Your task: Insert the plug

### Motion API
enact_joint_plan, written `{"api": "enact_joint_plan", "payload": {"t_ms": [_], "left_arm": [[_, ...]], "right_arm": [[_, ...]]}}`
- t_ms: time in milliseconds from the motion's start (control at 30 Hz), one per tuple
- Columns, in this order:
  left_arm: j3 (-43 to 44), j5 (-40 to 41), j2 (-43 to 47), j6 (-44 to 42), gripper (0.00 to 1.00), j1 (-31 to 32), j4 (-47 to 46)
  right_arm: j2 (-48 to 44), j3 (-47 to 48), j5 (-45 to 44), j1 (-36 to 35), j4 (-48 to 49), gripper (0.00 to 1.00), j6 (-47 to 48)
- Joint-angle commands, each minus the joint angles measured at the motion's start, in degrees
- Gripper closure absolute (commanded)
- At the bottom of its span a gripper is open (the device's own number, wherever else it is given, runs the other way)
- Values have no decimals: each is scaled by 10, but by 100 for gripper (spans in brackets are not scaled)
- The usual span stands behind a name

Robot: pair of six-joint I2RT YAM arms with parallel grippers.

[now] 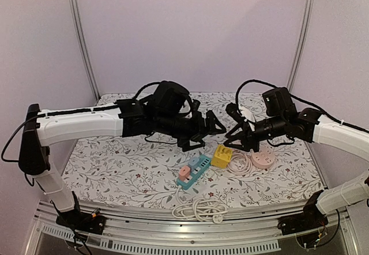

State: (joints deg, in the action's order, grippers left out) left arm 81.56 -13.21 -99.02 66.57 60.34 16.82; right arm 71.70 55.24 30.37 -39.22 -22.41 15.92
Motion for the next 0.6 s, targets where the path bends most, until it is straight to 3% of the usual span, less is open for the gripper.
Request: {"api": "enact_joint_plan", "payload": {"t_ms": [0,233,567], "left_arm": [[-22,42,55,-19,1,5,1],[-90,59,102,-12,1,2,-30],[-88,54,102,-43,4,-2,-22]], "right_arm": [[-10,9,1,-5,29,100,-39],[-15,14,-26,-5,37,100,-59],[-24,11,-69,-5,39,100,-63]]}}
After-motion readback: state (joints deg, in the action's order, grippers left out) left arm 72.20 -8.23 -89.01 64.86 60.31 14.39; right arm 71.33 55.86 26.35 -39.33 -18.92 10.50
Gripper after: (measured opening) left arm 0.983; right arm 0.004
